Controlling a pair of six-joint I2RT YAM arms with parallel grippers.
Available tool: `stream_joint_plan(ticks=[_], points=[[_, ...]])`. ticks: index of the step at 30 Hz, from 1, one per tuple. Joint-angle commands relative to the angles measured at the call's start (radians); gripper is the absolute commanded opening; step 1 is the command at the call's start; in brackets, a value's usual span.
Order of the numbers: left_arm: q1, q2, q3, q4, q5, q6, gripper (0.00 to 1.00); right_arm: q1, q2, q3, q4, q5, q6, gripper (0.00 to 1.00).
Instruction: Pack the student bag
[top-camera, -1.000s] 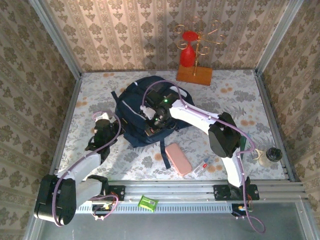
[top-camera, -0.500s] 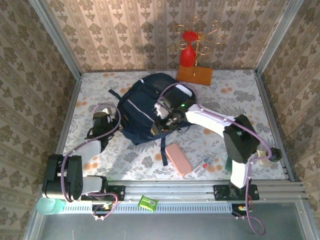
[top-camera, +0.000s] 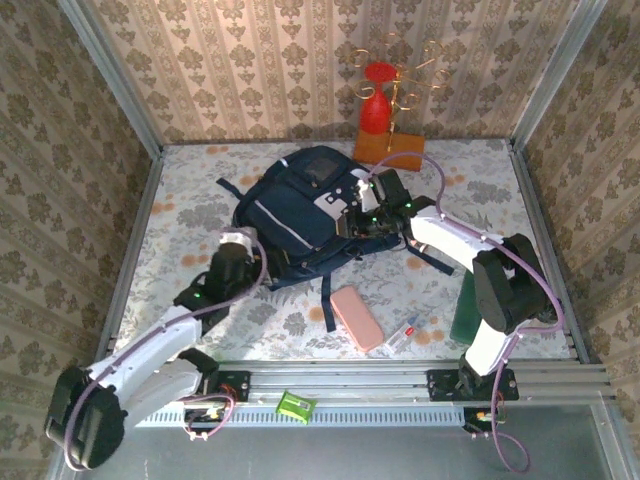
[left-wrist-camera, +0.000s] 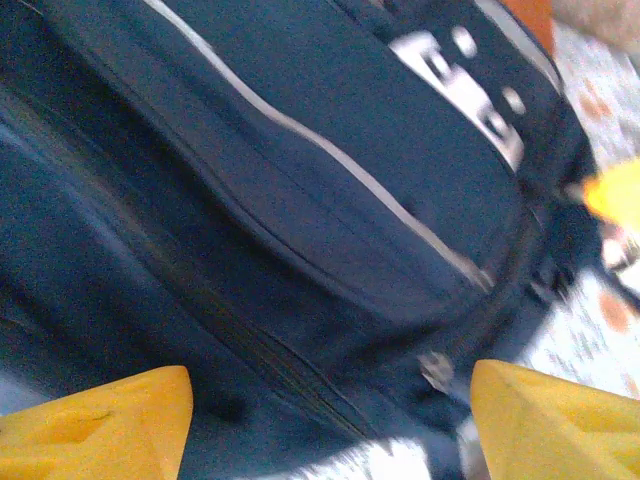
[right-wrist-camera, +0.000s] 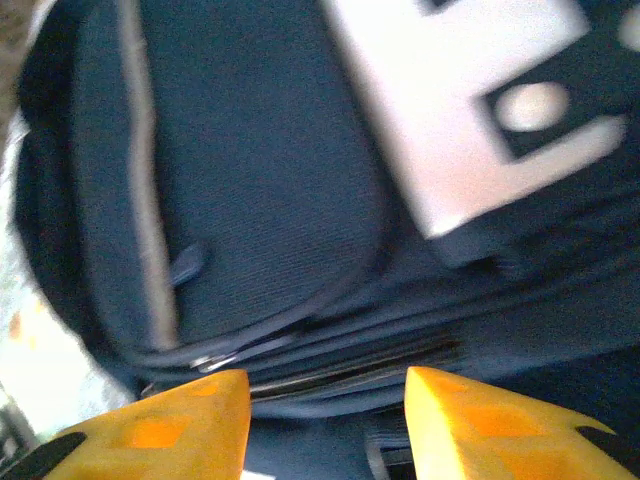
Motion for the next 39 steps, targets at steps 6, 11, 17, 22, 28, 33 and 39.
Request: stream_joint_plan(ticks=[6, 11, 17, 22, 28, 33, 39], points=[[-0.245, 0.198, 0.144, -0.028, -0.072, -0.118, 0.73, -0.03, -0.031, -0.105, 0.066, 0.296, 0.111, 0.7], [-0.249, 0.272, 0.164, -0.001, -0.089, -0.132, 0.73, -0.029, -0.053, -0.16, 0.091, 0.423, 0.142, 0.76], [-0.246, 0.304, 0.164, 0.01, -0.125, -0.136, 0.73, -0.03, -0.092, -0.201, 0.121, 0.423, 0.159, 0.76], [-0.244, 0.348, 0.192, -0.034, -0.16, -0.176, 0.73, -0.04, -0.057, -0.229, 0.165, 0.382, 0.228, 0.77], [-0.238, 0.416, 0.246, -0.041, -0.145, -0.152, 0.67, -0.043, 0.012, -0.237, 0.315, 0.253, 0.307, 0.7], [-0.239, 0.443, 0.277, -0.085, -0.189, -0.133, 0.62, -0.043, 0.001, -0.292, 0.431, 0.223, 0.356, 0.31], [-0.24, 0.458, 0.306, -0.156, -0.268, -0.103, 0.62, -0.036, -0.079, -0.411, 0.585, 0.207, 0.422, 0.13]])
